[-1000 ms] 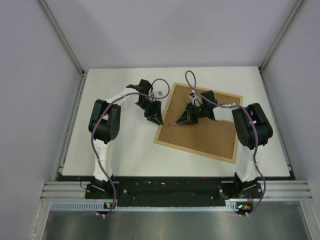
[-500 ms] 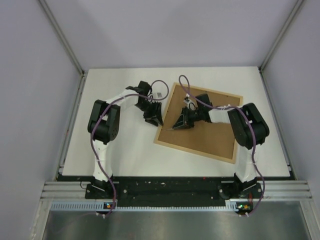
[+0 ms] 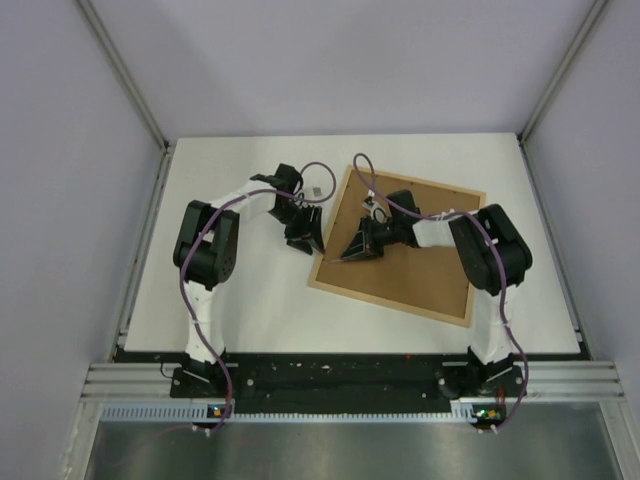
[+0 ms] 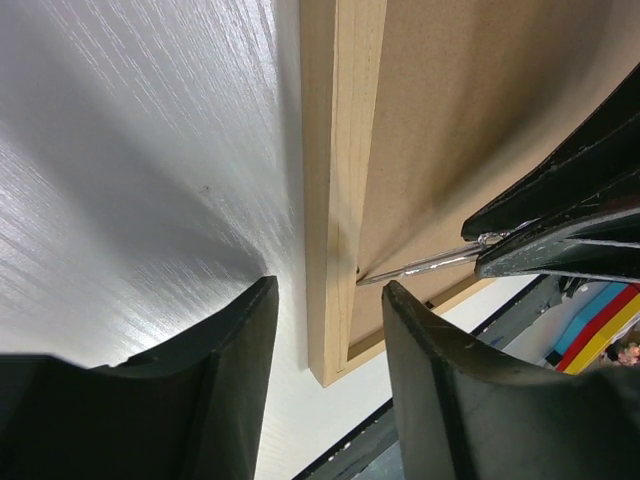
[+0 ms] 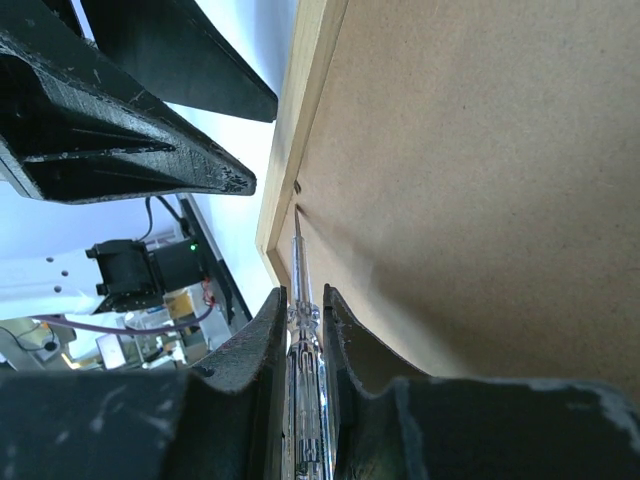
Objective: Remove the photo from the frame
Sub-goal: Release the photo frame item from the photo frame.
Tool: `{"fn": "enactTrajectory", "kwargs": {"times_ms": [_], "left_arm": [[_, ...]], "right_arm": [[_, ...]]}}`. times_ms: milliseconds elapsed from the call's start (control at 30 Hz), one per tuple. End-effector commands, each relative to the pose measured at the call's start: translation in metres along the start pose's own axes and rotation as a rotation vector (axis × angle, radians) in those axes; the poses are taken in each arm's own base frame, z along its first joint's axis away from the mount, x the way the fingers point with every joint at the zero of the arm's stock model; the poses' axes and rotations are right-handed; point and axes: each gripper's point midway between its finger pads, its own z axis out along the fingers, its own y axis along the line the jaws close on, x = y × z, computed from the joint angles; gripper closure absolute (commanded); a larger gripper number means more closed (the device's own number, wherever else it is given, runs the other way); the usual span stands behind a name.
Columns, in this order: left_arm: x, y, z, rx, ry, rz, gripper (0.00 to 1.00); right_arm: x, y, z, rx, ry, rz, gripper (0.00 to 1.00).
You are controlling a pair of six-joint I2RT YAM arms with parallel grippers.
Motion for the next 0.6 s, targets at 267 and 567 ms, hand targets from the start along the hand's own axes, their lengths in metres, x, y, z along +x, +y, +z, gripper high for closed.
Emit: {"fn": "enactTrajectory", "kwargs": {"times_ms": [267, 567], "left_arm": [[-0.006, -0.012, -0.011, 0.036, -0.043, 0.042, 0.63], [-0.004, -0.011, -0.007, 0.046, -0.029, 0.033, 0.67]], "right_arm": [[-0.019, -0.024, 0.0, 0.067, -0.073, 0.017, 1.0], [-0.027, -0.022, -0.009, 0.073, -0.101, -0.005, 1.0]]}}
